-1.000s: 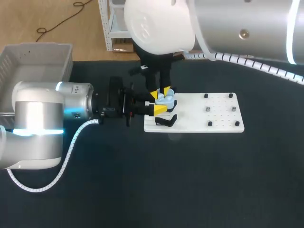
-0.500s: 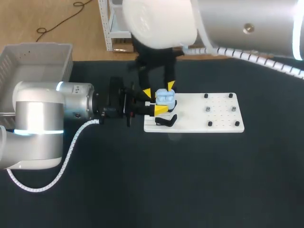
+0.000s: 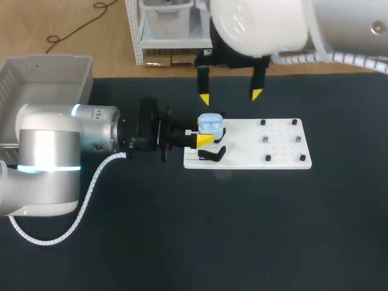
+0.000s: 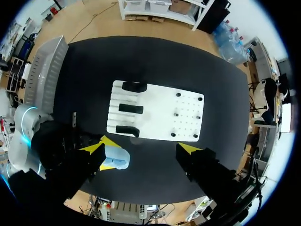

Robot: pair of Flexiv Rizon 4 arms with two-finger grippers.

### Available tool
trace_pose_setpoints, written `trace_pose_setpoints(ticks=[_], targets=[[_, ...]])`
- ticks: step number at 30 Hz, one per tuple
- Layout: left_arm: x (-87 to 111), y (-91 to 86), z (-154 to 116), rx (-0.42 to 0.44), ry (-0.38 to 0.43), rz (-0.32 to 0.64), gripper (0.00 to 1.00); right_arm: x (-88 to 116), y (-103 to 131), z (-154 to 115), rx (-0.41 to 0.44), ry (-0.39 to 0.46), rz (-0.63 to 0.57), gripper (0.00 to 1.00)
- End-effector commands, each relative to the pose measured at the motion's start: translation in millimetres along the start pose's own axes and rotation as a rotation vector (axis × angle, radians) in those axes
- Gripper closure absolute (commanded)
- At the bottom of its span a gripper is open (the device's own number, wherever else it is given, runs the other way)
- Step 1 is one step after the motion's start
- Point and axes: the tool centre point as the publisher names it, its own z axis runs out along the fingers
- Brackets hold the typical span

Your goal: Pick up each earbud case from the left stands, insert the matching earbuds, close the lid, and place the case in the box.

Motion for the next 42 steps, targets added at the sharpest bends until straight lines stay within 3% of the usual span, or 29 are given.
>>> trace_pose_setpoints(ticks=[1,25,33,42], targets=[[0.4,-1.0,0,-0.004,-0.001,0.002,1.00,3,-8,9,-0.006,-0.096,0.015,0.00],[0.4,-1.0,0,-0.004,-0.001,0.002,1.00,16,-5,26,-0.037,-0.026,0.016,0.00],[0.4,-1.0,0,-0.004,-0.001,0.002,1.00,13,-8,7,-0.048,-0.130,0.024,0.00],[0.4,-1.0,0,-0.004,-0.001,0.002,1.00,-4,-12,15,-0.031,-0.136,0.028,0.00]])
